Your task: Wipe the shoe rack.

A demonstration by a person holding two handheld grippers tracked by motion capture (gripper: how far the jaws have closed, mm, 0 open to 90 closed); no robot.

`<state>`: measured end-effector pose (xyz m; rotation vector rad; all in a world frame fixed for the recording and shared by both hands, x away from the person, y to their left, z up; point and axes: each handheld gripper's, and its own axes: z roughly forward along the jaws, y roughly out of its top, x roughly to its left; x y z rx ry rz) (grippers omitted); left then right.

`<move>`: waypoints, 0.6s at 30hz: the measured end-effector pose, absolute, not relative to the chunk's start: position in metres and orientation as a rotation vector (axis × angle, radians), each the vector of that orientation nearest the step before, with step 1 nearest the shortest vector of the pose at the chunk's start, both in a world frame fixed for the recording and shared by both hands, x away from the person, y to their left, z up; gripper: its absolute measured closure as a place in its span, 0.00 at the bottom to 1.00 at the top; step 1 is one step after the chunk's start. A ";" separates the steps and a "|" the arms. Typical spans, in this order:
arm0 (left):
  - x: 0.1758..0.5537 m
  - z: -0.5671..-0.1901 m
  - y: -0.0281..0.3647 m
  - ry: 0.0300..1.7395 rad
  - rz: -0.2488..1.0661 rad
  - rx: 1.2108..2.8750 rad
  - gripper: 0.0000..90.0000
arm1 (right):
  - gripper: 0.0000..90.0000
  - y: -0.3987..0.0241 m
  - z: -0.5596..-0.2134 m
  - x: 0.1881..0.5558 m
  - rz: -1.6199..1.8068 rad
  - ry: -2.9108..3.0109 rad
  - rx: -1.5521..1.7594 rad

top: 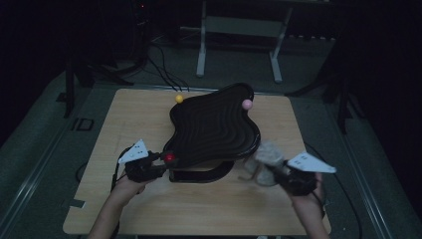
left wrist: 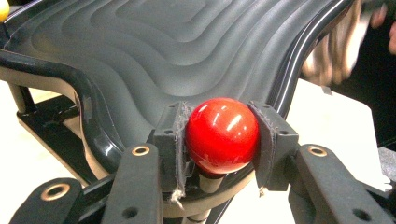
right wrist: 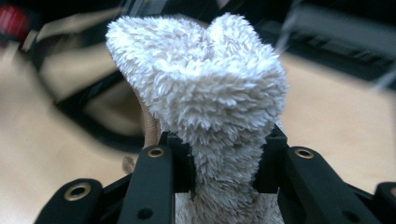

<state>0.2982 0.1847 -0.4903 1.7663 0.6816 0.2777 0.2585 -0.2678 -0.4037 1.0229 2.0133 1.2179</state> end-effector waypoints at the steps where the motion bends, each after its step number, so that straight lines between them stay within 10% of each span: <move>1: 0.298 -0.490 0.185 0.680 0.276 1.766 0.66 | 0.74 -0.273 -0.392 0.258 1.246 1.973 1.015; 7: 0.299 -0.490 0.185 0.679 0.274 1.767 0.66 | 0.74 -0.263 -0.349 0.255 1.350 1.927 0.882; 18: 0.300 -0.492 0.186 0.669 0.258 1.762 0.66 | 0.74 -0.214 -0.381 0.250 1.358 2.084 0.767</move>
